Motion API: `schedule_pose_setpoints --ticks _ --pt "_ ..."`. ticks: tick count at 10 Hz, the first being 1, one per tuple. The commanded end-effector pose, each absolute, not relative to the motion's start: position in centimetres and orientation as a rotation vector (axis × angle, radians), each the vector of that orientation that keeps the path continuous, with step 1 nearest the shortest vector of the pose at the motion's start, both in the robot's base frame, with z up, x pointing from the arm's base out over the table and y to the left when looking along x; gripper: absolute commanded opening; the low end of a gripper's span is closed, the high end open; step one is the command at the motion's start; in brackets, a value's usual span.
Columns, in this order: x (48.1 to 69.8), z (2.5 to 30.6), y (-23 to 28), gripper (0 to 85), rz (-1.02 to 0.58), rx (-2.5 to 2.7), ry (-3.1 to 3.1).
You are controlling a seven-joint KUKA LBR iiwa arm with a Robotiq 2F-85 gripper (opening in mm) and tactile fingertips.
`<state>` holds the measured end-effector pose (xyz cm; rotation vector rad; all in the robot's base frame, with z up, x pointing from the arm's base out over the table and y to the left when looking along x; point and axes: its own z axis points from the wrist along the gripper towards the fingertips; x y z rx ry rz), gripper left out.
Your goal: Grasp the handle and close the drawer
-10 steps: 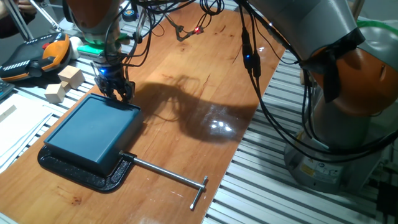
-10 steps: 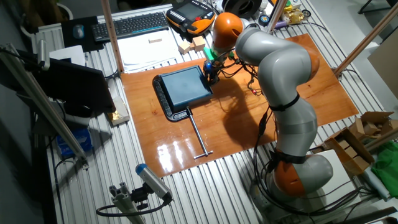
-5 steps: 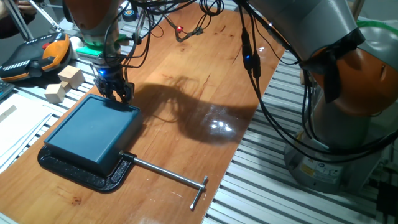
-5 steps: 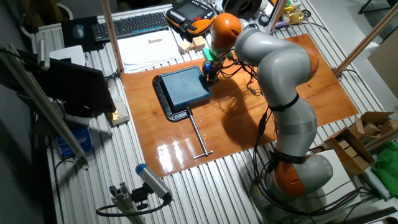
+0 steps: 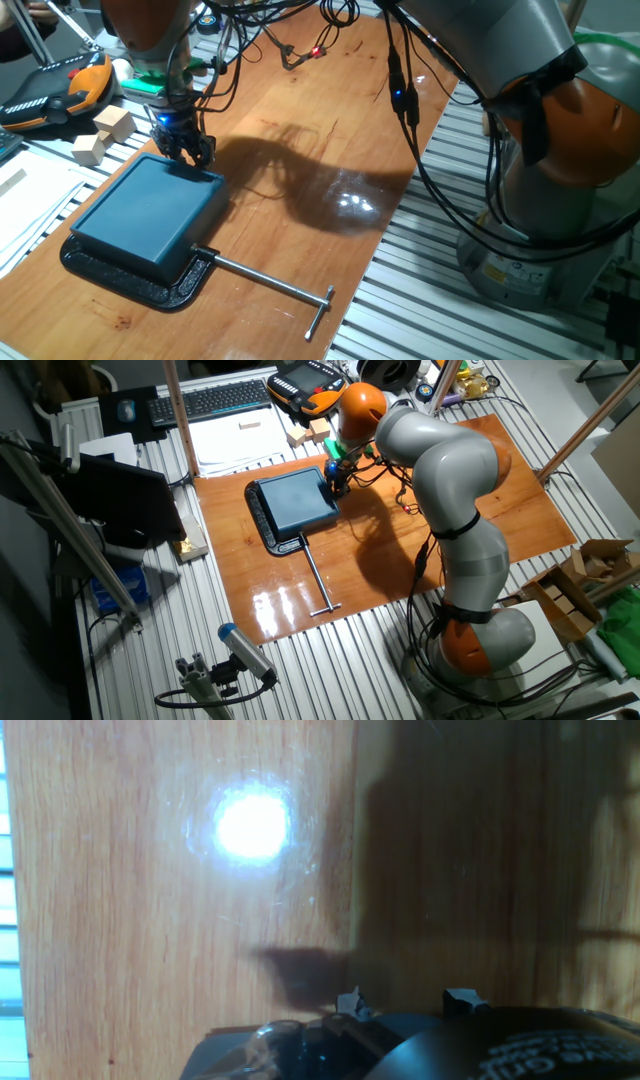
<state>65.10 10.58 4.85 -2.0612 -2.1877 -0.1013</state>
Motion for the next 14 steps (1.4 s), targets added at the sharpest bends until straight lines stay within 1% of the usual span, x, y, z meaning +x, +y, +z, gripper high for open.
schedule_pose_setpoints --ticks 1,14 --pt "65.13 4.86 10.64 0.7 -0.102 -2.065 -2.185" --pt "65.15 5.01 11.08 1.0 -0.088 -2.071 -2.185"
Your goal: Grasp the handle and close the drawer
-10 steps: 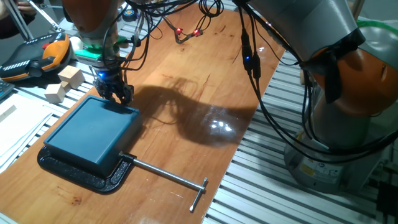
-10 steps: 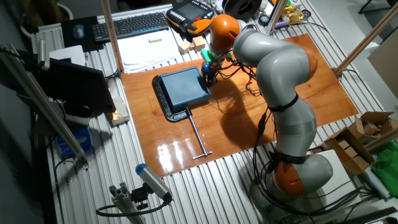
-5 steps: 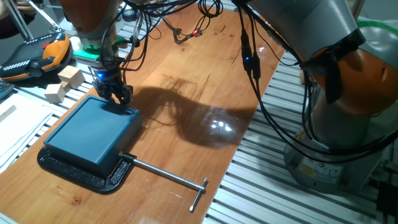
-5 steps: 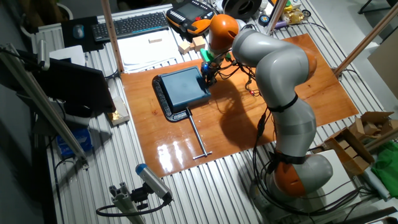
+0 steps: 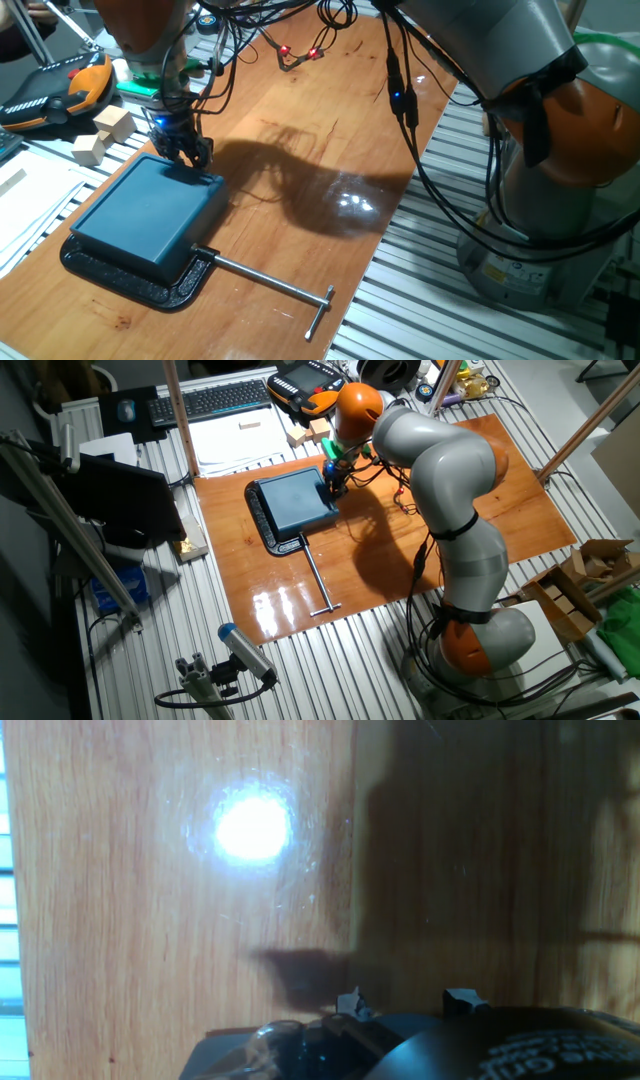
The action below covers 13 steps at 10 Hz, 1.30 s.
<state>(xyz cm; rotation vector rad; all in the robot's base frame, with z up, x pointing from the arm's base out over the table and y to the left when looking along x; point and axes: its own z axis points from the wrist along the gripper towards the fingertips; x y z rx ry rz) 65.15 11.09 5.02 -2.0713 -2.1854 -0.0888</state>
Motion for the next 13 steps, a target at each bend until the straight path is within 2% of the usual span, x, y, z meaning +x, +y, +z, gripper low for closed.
schedule_pose_setpoints --ticks 1,4,7,8,11,13 --pt "65.2 5.0 11.1 6.0 -0.088 -2.073 -2.186" --pt "65.2 4.9 11.0 34.7 -0.088 -2.076 -2.186" --pt "65.3 4.9 10.8 74.3 -0.094 -2.088 -2.190" --pt "65.3 5.1 10.7 85.0 -0.089 -2.092 -2.194" --pt "65.7 6.4 9.3 85.0 -0.062 -2.084 -2.215" --pt "65.3 8.5 7.9 85.0 -0.023 -2.072 -2.250"
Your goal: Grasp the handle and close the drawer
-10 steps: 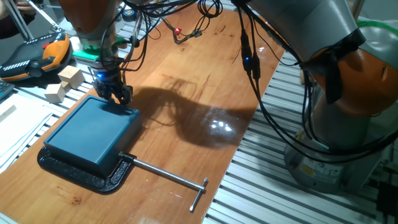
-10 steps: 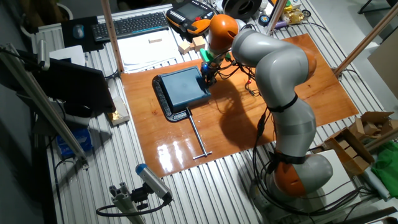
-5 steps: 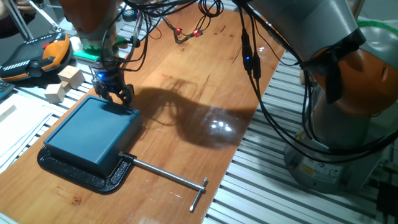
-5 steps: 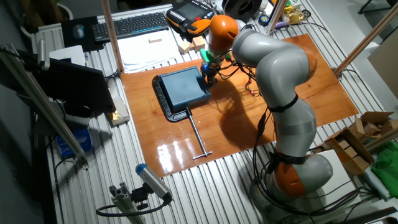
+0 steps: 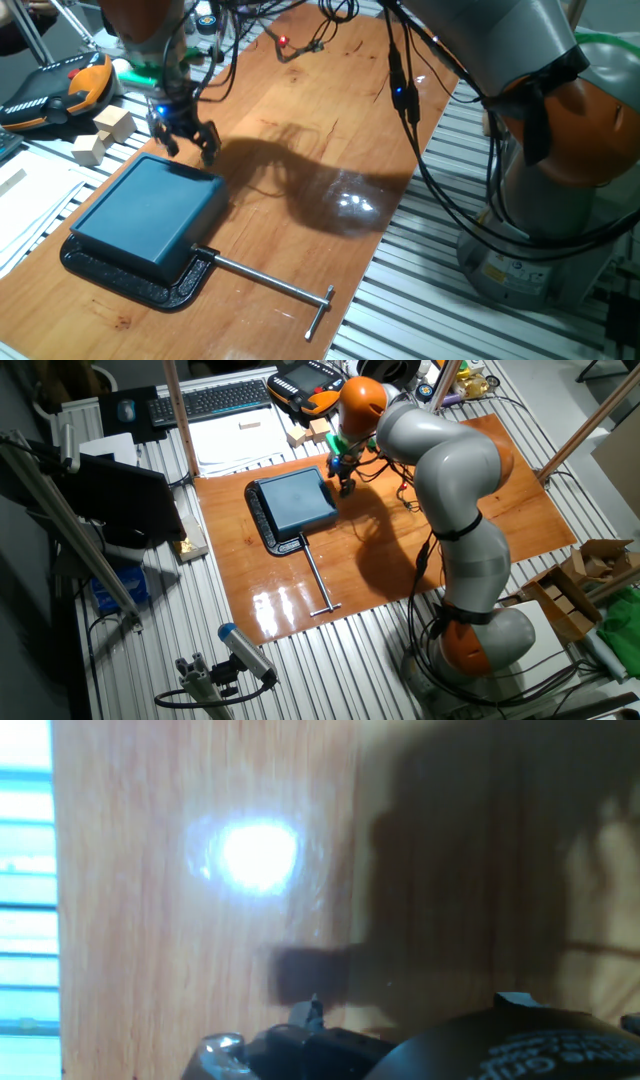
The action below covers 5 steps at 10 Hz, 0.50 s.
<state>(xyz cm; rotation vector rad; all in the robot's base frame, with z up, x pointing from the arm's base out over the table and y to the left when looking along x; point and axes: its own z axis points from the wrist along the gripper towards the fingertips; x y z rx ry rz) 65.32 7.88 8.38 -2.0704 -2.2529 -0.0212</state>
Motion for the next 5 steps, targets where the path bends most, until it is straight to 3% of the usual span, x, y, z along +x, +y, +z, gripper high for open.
schedule_pose_setpoints --ticks 1,5 --pt "65.1 9.4 7.4 82.3 -0.006 -2.060 -2.268" --pt "63.3 13.6 4.0 70.0 0.032 -1.967 -2.398"
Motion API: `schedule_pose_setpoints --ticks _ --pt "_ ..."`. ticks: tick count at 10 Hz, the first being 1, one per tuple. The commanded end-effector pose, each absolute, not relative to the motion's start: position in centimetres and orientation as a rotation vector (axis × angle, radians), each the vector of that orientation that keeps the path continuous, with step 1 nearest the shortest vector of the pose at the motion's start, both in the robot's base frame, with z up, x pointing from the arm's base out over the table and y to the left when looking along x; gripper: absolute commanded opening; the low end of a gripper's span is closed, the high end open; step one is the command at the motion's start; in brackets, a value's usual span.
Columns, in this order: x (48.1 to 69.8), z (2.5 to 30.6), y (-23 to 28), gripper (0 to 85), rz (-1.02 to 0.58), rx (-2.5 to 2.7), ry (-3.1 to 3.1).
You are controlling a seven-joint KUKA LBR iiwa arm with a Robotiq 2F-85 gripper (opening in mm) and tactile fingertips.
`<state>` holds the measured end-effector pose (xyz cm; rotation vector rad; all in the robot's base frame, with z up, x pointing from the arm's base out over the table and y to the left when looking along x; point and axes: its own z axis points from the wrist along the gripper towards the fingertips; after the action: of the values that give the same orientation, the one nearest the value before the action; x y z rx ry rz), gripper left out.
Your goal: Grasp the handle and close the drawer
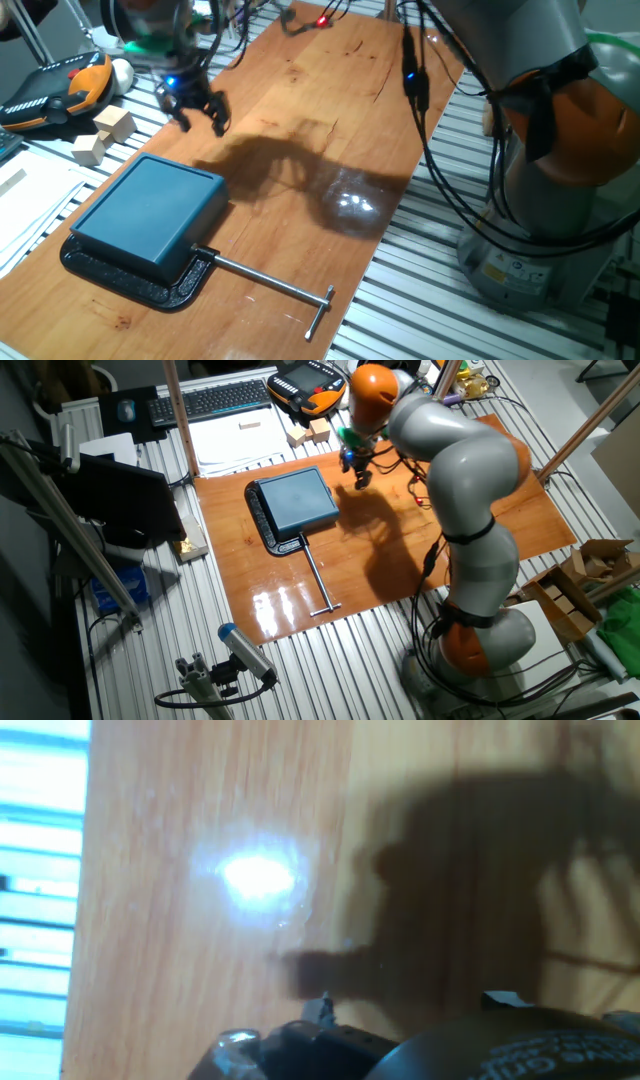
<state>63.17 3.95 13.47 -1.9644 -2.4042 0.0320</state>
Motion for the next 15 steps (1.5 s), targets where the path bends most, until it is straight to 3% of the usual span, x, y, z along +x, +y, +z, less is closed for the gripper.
schedule_pose_setpoints --ticks 1,6,9,13,15 --pt "62.6 14.3 3.6 69.0 0.034 -1.945 -2.432" --pt "59.7 16.5 1.9 55.7 0.007 -1.791 -2.574" --pt "59.2 16.8 1.9 39.0 0.044 -1.681 -2.669" --pt "58.3 17.1 1.1 0.7 0.035 -1.505 -2.787" --pt "57.5 17.3 1.2 0.7 0.042 -1.355 -2.832"
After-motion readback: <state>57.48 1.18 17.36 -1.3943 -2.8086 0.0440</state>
